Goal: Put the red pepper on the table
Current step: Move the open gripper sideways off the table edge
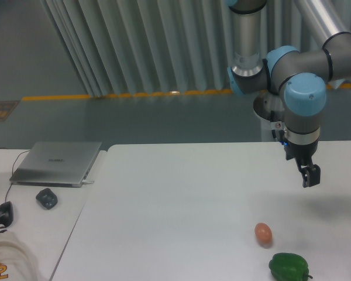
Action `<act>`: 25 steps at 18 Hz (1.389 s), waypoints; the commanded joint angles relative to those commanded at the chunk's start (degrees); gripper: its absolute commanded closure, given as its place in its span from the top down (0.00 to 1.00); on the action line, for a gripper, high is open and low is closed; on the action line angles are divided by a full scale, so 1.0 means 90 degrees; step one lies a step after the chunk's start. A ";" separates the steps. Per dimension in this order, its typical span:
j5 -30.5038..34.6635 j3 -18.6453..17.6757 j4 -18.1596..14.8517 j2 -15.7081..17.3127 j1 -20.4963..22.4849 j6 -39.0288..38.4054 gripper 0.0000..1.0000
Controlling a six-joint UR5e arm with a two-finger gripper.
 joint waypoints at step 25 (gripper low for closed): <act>0.0039 -0.0410 0.0966 0.0166 0.0439 -0.0546 1.00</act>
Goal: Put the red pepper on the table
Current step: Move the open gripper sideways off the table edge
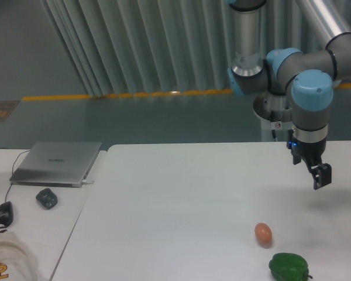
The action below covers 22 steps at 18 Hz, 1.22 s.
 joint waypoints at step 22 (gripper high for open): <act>-0.0713 0.0459 0.1837 -0.0693 0.1347 -0.3191 1.00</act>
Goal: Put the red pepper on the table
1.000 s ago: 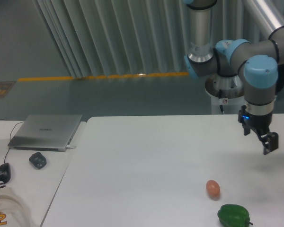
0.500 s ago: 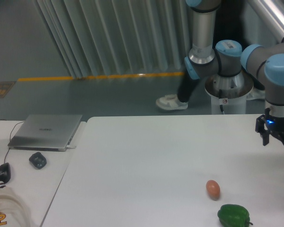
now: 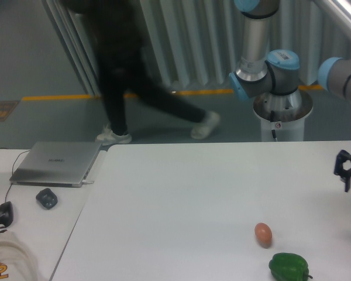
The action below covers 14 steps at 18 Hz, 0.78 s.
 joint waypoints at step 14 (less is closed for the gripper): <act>-0.1181 0.0644 0.0684 -0.0762 0.1416 -0.2053 1.00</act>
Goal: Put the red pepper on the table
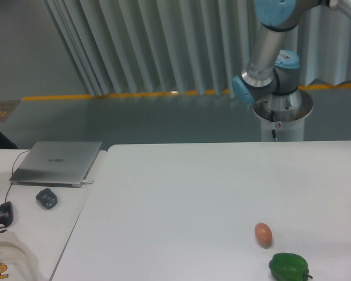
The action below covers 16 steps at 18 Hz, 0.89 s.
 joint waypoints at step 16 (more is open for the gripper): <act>0.0029 0.0342 0.0625 -0.0644 -0.0019 -0.0127 1.00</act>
